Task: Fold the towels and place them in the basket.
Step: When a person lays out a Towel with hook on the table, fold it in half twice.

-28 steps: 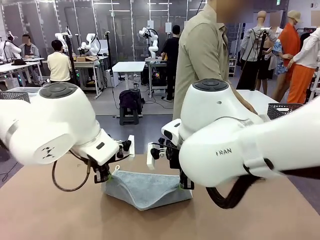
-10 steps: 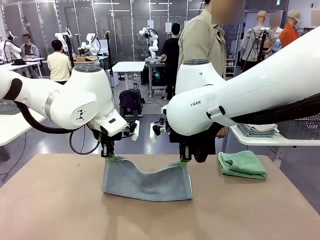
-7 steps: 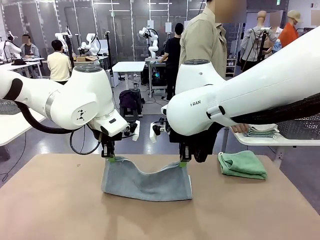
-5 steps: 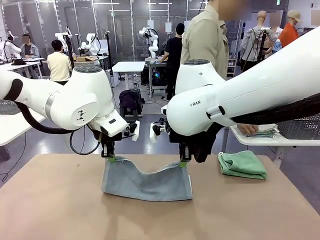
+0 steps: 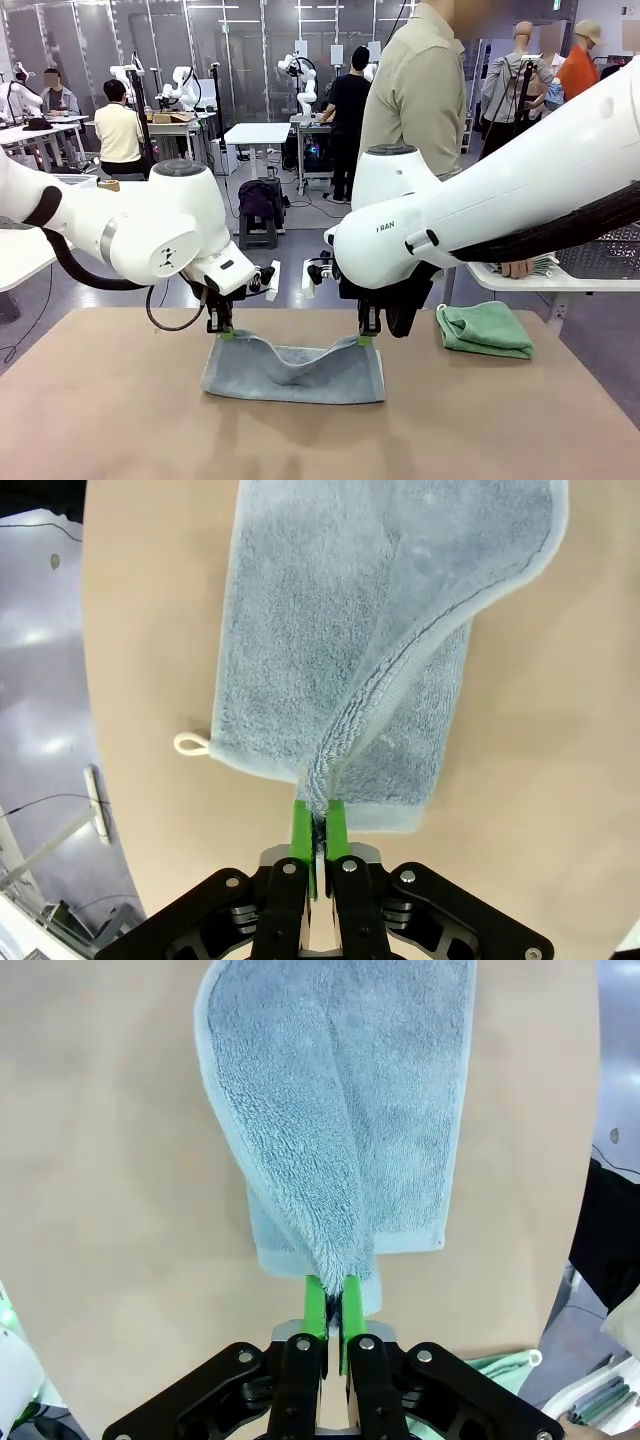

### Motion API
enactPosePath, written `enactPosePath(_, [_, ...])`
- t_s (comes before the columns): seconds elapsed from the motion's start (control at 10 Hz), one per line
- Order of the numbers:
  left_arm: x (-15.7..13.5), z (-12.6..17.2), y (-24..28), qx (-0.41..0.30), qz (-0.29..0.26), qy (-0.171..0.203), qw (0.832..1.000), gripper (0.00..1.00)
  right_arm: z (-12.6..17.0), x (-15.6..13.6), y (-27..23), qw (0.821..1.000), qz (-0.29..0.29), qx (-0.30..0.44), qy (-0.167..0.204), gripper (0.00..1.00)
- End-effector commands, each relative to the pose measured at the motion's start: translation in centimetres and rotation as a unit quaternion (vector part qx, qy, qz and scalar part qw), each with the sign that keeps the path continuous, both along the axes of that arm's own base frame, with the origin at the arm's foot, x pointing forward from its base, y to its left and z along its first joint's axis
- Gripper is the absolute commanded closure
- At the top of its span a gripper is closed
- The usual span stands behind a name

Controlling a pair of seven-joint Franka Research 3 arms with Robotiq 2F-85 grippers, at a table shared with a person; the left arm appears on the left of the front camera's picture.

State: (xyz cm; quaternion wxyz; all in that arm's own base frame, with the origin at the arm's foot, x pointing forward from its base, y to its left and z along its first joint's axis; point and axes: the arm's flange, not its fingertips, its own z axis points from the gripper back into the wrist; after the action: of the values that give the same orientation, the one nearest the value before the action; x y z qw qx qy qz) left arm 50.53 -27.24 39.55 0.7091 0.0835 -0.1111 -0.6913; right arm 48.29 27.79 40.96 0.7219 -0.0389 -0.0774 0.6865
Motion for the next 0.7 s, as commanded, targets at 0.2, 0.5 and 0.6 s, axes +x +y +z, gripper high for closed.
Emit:
enactPosePath(0.2, [1.2,-2.9,0.3,-0.016,-0.026,-0.030,0.999,0.94,-2.9,0.9,-0.6,0.999,0.006,0.023,-0.025,0.93])
enactPosePath(0.5, [2.0,-3.7,0.4,-0.023,-0.016,-0.061,0.998,0.94,-4.2,1.8,-1.4,0.999,-0.002,0.028,-0.039,0.93])
enactPosePath(0.6, [2.2,-3.9,0.7,-0.022,-0.007,-0.065,0.998,0.94,-4.4,2.2,-1.8,0.999,-0.009,0.027,-0.038,0.93])
